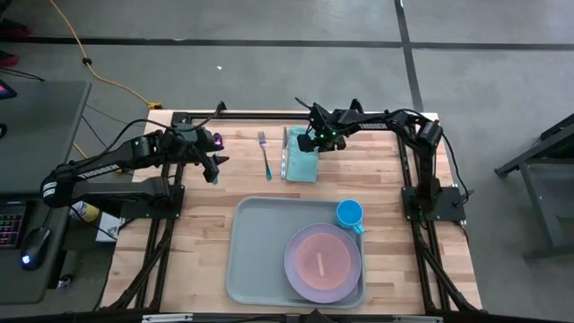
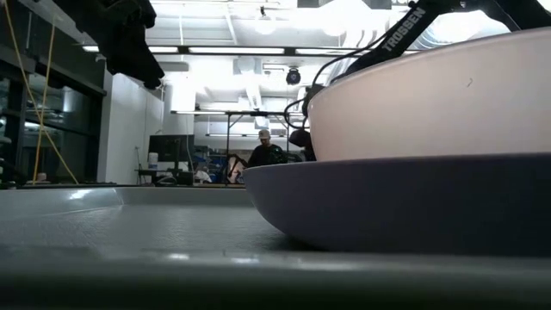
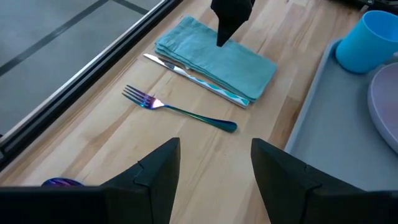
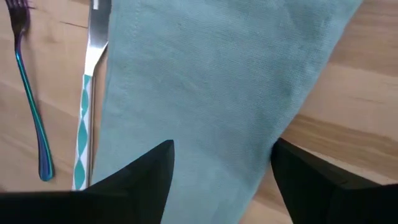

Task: Set up tray
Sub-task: Put the blue napkin on the gray tray to the left of the purple plate

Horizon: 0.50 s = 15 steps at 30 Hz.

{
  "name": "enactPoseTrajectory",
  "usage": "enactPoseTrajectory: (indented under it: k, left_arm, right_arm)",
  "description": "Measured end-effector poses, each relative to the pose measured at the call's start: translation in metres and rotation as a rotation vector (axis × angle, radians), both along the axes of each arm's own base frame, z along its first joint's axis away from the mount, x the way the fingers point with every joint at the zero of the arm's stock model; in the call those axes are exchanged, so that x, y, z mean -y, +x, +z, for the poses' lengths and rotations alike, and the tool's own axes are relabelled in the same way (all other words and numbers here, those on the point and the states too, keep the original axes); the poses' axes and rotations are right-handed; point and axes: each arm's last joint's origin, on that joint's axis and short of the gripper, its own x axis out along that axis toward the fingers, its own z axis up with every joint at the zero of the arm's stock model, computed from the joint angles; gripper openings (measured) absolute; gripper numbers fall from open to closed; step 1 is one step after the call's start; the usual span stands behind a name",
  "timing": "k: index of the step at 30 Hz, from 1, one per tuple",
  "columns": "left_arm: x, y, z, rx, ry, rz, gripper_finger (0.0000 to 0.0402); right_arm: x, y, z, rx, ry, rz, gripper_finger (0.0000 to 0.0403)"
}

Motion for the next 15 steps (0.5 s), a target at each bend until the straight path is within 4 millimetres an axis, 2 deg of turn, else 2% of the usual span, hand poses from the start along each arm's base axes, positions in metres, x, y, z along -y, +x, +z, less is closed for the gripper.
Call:
enactPoseTrajectory:
  k: [15]
  left_arm:
    - [0.0000, 0.0000, 0.0000, 0.000, 0.000, 0.000, 0.0227]
  right_arm:
    - [-0.0064, 0.0020, -0.0017, -0.016, 0.010, 0.011, 0.0119]
